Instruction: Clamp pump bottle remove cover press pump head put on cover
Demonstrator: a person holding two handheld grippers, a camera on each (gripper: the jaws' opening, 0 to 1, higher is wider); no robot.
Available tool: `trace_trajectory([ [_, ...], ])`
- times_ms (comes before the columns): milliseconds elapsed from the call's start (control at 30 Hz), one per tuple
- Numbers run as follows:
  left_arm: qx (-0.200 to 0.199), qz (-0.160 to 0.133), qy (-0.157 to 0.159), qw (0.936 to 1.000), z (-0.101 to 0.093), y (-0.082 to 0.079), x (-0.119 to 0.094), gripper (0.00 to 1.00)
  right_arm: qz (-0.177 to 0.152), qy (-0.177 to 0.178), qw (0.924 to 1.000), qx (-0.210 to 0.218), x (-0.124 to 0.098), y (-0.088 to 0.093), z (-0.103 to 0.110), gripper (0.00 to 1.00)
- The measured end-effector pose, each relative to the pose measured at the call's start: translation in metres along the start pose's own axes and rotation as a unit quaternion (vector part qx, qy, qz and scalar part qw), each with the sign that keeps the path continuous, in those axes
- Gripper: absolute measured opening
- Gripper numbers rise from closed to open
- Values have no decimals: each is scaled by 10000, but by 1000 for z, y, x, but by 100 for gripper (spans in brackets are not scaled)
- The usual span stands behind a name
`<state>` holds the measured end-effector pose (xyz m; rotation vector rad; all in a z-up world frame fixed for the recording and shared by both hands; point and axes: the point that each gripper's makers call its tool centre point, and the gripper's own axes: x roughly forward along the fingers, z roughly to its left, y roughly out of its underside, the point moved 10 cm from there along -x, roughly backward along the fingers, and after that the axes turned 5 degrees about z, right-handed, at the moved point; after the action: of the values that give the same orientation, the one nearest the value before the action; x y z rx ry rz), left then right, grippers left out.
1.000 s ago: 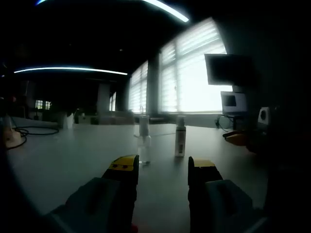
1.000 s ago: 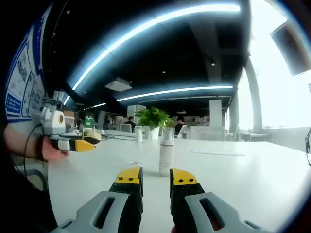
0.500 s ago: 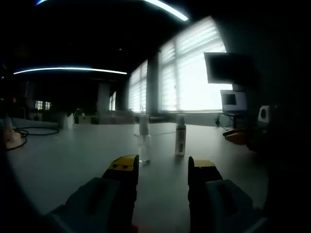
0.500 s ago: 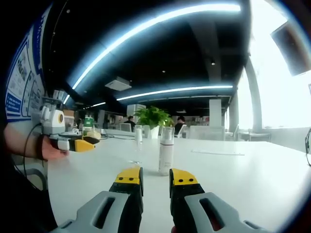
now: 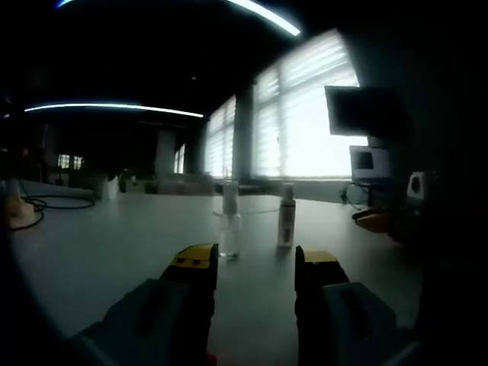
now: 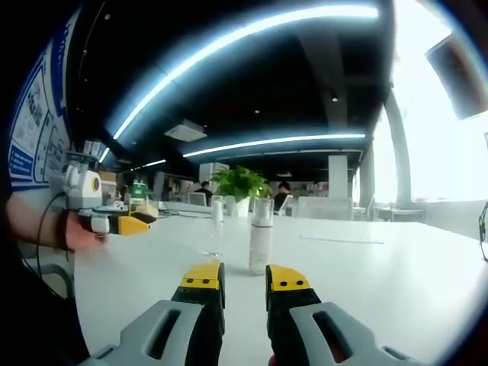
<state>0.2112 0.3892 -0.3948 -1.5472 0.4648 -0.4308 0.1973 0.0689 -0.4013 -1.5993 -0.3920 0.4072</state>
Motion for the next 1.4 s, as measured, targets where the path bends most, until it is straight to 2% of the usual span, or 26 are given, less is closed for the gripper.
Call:
trace_trajectory([
  [767, -32, 90, -151, 9998, 2, -9, 11, 31, -56, 1, 10000, 21, -1, -1, 1, 16],
  [1000, 59, 220, -181, 9996, 6, -8, 21, 31, -67, 20, 10000, 29, -1, -1, 0, 16],
  [1233, 69, 192, -239, 9995, 5, -16, 30, 31, -55, 24, 10000, 24, -1, -1, 0, 15],
  [1400, 221, 230, -224, 9992, 6, -18, 41, 31, -44, 25, 10000, 24, -1, -1, 0, 15],
])
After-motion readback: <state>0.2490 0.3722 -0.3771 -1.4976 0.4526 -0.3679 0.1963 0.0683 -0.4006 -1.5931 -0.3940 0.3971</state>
